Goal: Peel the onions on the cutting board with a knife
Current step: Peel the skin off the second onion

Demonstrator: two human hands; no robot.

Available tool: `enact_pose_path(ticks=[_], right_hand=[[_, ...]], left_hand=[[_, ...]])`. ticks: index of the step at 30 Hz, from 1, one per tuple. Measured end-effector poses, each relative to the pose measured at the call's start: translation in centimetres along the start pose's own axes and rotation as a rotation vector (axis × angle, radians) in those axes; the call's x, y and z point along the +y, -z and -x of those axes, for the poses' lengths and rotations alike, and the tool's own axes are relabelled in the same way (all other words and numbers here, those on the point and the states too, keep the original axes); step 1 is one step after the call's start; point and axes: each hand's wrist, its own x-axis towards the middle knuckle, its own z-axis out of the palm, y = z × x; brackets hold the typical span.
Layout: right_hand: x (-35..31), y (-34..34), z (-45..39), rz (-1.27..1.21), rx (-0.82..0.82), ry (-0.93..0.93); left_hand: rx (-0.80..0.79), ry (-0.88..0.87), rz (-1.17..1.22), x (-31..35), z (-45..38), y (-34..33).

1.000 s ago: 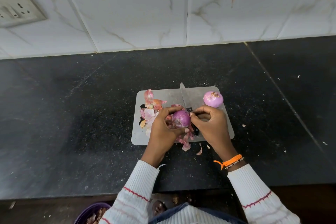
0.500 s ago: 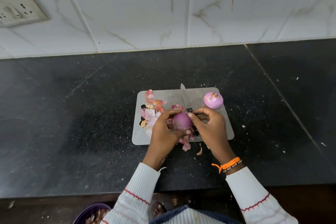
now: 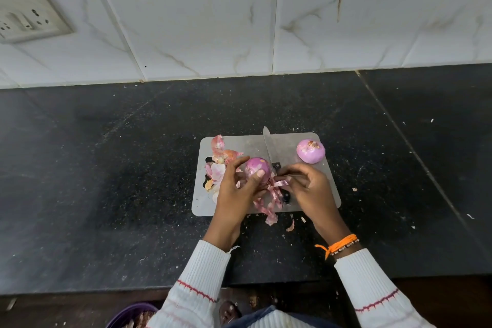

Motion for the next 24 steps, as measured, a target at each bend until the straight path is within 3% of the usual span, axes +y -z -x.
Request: enact_pose_path(ticks=[3, 7, 13, 19, 24], right_hand=[[-1.4, -0.1, 0.4, -0.226, -0.18, -0.017], [-2.0, -0.7, 0.8, -0.234, -0.302, 0.024], [-2.2, -0.8, 0.5, -0.242, -0.268, 0.07], [-1.4, -0.7, 0.2, -0.279, -0.17, 0.029], [-1.0, -0.6, -0.1, -0.247, -0.074, -0.019]], left_hand=[[-0.011, 0.086, 0.122, 0.4, 0.0, 0.0], [-0.028, 0.253, 0.255, 0.8, -0.1, 0.2], [-0.092, 0.297, 0.103, 0.7, 0.0, 0.1], [-0.057, 0.307, 0.148, 0.7, -0.1, 0.1], [-0.092, 0.203, 0.134, 0.8, 0.0, -0.1]])
